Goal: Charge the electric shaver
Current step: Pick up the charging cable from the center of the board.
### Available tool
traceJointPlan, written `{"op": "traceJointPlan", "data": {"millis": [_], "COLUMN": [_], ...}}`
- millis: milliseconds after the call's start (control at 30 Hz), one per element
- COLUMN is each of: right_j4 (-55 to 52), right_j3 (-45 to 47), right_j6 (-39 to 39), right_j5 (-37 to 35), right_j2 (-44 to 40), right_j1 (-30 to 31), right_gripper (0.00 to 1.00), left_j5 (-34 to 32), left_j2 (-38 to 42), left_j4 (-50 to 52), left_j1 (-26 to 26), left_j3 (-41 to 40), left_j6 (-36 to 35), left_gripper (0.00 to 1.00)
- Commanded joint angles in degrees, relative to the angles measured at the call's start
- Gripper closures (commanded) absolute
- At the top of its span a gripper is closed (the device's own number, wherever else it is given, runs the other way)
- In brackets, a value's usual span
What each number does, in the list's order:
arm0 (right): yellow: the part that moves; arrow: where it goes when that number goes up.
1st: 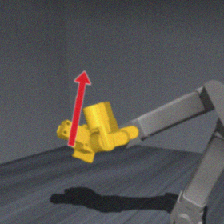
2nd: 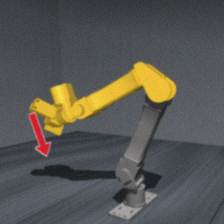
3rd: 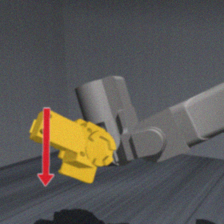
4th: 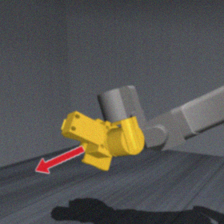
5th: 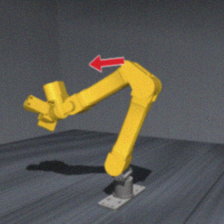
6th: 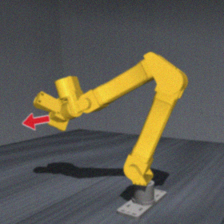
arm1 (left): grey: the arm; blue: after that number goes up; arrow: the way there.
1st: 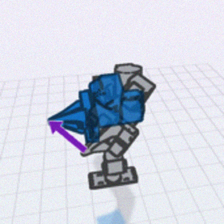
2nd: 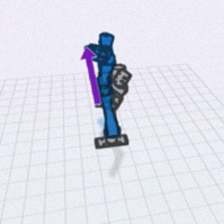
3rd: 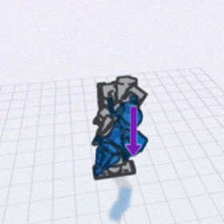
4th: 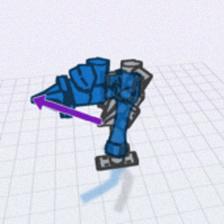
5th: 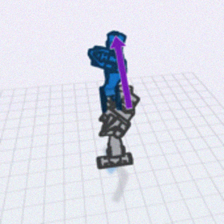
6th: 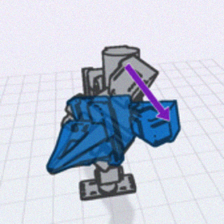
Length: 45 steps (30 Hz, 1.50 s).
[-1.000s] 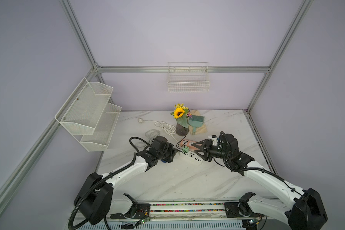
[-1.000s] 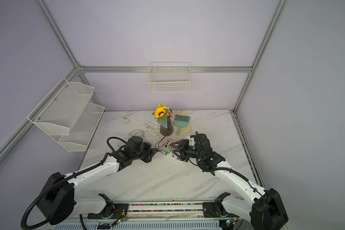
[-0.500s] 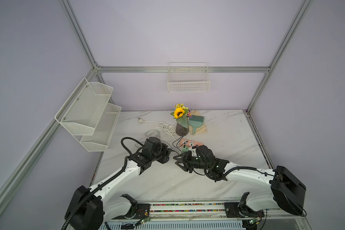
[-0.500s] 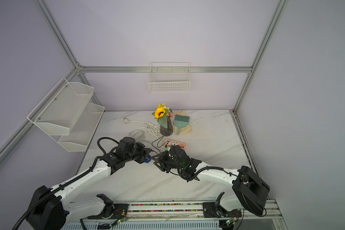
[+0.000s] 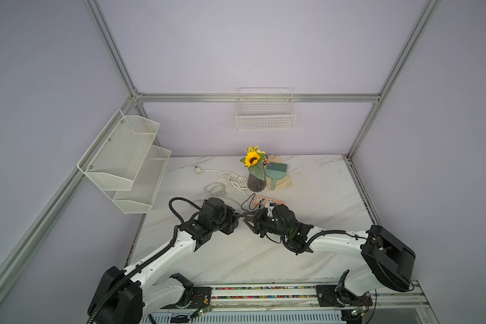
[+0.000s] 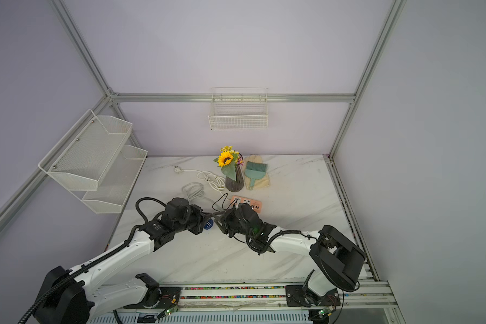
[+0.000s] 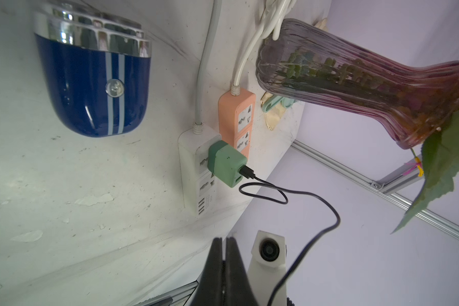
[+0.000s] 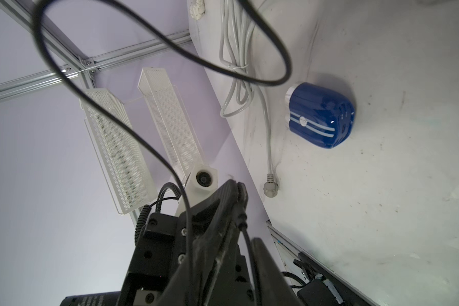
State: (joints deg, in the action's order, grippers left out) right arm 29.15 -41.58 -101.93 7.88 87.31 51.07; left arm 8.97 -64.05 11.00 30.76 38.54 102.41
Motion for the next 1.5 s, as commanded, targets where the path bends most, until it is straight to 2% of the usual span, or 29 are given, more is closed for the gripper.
{"op": "traceJointPlan", "data": {"millis": [0, 733, 933, 967, 1000, 1067, 1100, 1133, 1267, 1467], "right_j4": [6.5, 7.1, 8.6, 9.3, 9.8, 11.1, 12.0, 13.6, 26.1, 39.5], "right_j3": [0.4, 0.3, 0.7, 1.0, 1.6, 3.4, 4.9, 6.8, 15.6, 19.8], "right_j6": [-7.5, -8.5, -8.3, -7.7, -6.4, -1.5, 1.8, 4.7, 14.9, 21.0], "right_j5": [-1.6, -1.6, -1.1, -0.9, -0.2, 1.5, 2.4, 2.9, 5.0, 5.6], "right_j2": [1.6, 4.0, 4.8, 4.9, 4.8, 4.1, 3.3, 2.6, 1.9, 7.6], "right_j1": [-0.6, -1.6, -1.9, -2.1, -2.3, -2.9, -3.3, -3.5, -4.2, -3.9], "right_gripper": [0.67, 0.87, 0.98, 1.0, 1.0, 1.0, 1.0, 1.0, 1.0, 1.0], "left_j5": [0.1, -0.3, 0.3, 0.3, 0.1, -1.6, -2.8, -3.6, -2.1, 0.1], "left_j2": [1.6, 3.0, 2.8, 2.9, 3.1, 4.0, 4.3, 4.1, -2.6, -15.0], "left_j4": [-3.8, -5.1, -5.1, -4.2, -2.5, 3.5, 8.4, 14.1, 32.0, 34.1], "left_j1": [-0.4, -0.4, -0.3, -0.4, -0.5, -0.6, -0.9, -1.5, -5.0, -6.6], "left_j3": [-0.7, -2.6, -2.7, -2.4, -1.7, 0.4, 2.2, 4.3, 13.5, 19.0], "left_j6": [-0.6, 0.0, 0.1, 0.0, -0.3, -2.3, -3.2, -3.8, -9.9, -15.5], "left_gripper": [1.0, 1.0, 1.0, 0.91, 0.74, 0.28, 0.12, 0.05, 0.1, 0.1]}}
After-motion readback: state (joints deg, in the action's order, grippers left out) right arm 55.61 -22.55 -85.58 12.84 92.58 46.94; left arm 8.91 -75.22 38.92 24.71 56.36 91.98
